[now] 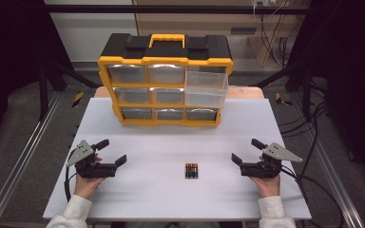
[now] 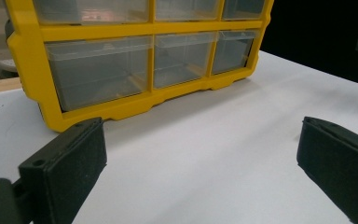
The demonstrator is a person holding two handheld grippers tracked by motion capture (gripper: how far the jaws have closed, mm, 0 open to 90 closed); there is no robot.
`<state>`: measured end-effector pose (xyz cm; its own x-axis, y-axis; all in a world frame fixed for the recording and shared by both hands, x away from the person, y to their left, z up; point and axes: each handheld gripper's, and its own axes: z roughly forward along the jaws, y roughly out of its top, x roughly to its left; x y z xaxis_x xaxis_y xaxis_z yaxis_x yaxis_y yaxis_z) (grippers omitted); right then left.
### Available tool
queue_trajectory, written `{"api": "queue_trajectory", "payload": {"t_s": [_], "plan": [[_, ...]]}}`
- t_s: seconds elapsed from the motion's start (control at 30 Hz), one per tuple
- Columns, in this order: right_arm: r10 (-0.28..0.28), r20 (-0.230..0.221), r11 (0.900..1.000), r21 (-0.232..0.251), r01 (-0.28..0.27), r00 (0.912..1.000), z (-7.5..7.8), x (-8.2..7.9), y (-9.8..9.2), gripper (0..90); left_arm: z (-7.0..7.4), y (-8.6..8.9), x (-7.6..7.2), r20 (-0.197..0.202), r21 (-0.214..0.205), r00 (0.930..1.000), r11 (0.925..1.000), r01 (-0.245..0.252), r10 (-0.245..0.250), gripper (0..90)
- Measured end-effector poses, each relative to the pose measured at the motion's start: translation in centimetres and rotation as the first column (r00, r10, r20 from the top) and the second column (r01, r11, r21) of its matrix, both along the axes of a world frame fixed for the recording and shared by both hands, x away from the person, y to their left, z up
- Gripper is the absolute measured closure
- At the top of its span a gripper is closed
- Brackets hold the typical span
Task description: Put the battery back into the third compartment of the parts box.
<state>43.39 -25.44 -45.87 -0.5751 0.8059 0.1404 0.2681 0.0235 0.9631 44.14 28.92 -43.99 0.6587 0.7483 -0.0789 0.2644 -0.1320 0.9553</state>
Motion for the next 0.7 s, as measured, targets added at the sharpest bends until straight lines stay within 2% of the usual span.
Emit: {"api": "queue_trajectory", "payload": {"t_s": [0.17,0.43,0.6,0.7], "plan": [[0.002,-0.001,0.9999,-0.014,-0.002,1.0,0.1,0.1,0.1,0.6,0.0,0.1,0.0,0.002,-0.006,1.0,1.0,-0.007,0.007,1.1],[0.018,0.002,0.9992,-0.036,-0.018,0.9998,1.2,0.0,1.3,0.6,0.0,0.4,0.0,0.005,-0.01,0.9998,0.9998,-0.017,0.017,1.2],[0.03,-0.026,0.9982,-0.05,-0.031,0.9992,1.3,0.1,2.6,1.5,0.0,0.4,0.1,0.004,-0.001,0.9999,0.9999,-0.016,0.016,1.2],[0.034,-0.048,0.996,-0.081,-0.038,0.9983,1.3,0.3,3.5,1.5,0.0,0.4,0.0,0.004,0.0,0.9998,0.9998,-0.022,0.022,1.1]]}}
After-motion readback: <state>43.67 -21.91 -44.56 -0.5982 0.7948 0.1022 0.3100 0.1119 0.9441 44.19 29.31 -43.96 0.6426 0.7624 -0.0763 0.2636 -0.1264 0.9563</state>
